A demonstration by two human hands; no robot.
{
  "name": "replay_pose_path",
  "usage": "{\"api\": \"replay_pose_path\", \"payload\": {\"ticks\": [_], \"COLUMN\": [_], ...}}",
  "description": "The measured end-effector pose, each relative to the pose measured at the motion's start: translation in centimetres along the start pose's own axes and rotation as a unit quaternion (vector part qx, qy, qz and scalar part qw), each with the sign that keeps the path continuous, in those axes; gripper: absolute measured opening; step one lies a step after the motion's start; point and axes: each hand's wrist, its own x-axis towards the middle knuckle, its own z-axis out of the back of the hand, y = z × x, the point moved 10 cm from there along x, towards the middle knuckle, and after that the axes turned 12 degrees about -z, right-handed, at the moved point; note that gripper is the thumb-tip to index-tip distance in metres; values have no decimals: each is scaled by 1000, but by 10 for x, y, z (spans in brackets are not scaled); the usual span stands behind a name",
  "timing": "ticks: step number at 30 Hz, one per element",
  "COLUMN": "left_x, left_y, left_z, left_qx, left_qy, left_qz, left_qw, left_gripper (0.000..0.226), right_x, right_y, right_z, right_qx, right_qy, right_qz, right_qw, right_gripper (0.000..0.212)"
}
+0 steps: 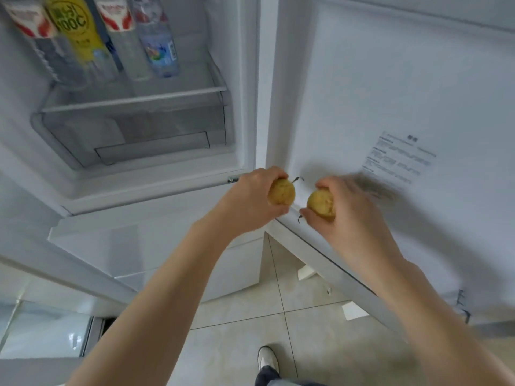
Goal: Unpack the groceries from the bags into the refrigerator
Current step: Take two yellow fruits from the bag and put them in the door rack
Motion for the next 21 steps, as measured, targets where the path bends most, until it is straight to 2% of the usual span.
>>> {"api": "replay_pose_path", "payload": {"ticks": [4, 8, 10, 16, 21], "left_x": [20, 34, 37, 40, 39], "left_y": [3, 16, 24, 30, 32], "left_z": [-25, -41, -47, -57, -55], "left_qx": [86, 139, 150, 174, 175], "left_qy": [145, 221, 249, 268, 257], "left_qz": [5, 23, 35, 46, 46], "left_qw": [986, 965, 956, 946, 949], "left_gripper": [38, 34, 37, 26, 34], "right_x": [13, 21, 21, 22, 16], "right_y": [-10, -27, -34, -31, -24], "right_z": [-36, -60, -67, -77, -74], "right_qx": [-34, -27, -29, -16, -12], "right_qy": [98, 162, 182, 191, 208], "right_qz": [-27, -81, -109, -124, -92], "right_qw": [994, 983, 977, 974, 974], "right_gripper": [43, 55, 52, 41, 42]}}
